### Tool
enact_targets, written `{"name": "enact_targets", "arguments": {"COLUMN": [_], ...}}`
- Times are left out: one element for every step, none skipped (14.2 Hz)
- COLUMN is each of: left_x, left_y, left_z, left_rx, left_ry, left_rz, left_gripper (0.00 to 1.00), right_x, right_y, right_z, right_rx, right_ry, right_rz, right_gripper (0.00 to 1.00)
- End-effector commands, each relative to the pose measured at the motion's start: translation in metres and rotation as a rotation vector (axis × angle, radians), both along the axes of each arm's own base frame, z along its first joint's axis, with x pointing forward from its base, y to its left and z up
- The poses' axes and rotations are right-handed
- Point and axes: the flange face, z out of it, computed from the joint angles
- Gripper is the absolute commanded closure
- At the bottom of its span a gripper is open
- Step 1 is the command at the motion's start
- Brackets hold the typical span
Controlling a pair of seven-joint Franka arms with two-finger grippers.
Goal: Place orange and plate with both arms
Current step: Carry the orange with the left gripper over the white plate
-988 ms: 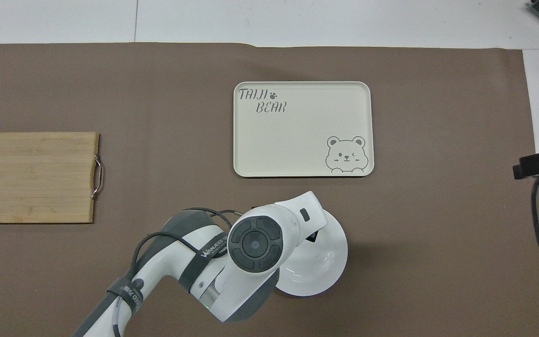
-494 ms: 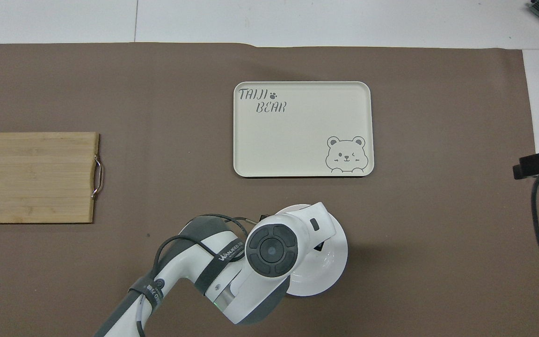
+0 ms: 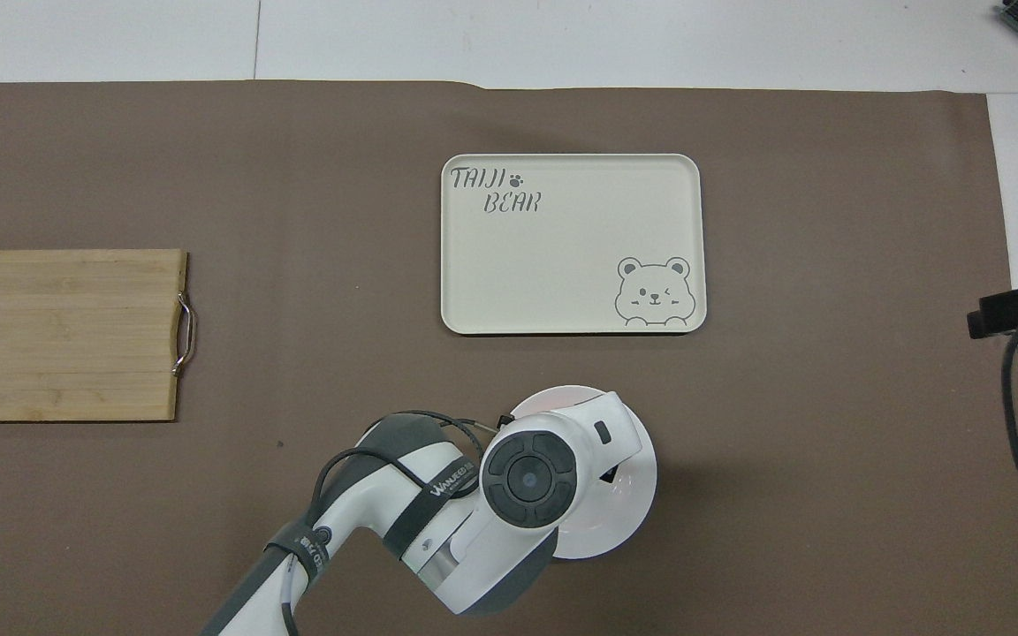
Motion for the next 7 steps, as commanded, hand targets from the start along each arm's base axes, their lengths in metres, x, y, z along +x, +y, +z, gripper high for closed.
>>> {"name": "enact_targets", "arguments": {"left_x": [-0.005, -0.005, -0.002, 0.002, 0.006, 0.014, 0.025], "left_y": [0.003, 0.003, 0.005, 0.008, 0.011, 0.020, 0.033], "left_z": [0.001, 0.001, 0.002, 0.004, 0.006, 0.009, 0.015], "left_rx": [-0.010, -0.009, -0.007, -0.003, 0.000, 0.007, 0.018], "left_ry": [0.004, 0.004, 0.006, 0.008, 0.010, 0.014, 0.019], "left_rz": [0.017, 0.014, 0.016, 0.015, 0.023, 0.039, 0.060], "left_gripper": [0.00, 0.00, 0.00, 0.00, 0.00, 0.00, 0.00], "right_x": [-0.008, -0.008, -0.009, -0.009, -0.011, -0.014, -0.019], "right_y": [-0.003, -0.002, 0.001, 0.003, 0.004, 0.002, -0.001], "right_z": [0.004, 0.004, 0.004, 0.003, 0.000, -0.006, -0.010], "right_rx": [-0.012, -0.012, -0.012, -0.009, 0.016, 0.077, 0.115], "right_ry": [0.004, 0.005, 0.005, 0.008, 0.010, 0.016, 0.023], "right_rz": [-0.011, -0.008, -0.001, 0.001, -0.003, -0.020, -0.030], "right_gripper": [0.00, 0.00, 0.00, 0.00, 0.00, 0.00, 0.00]}}
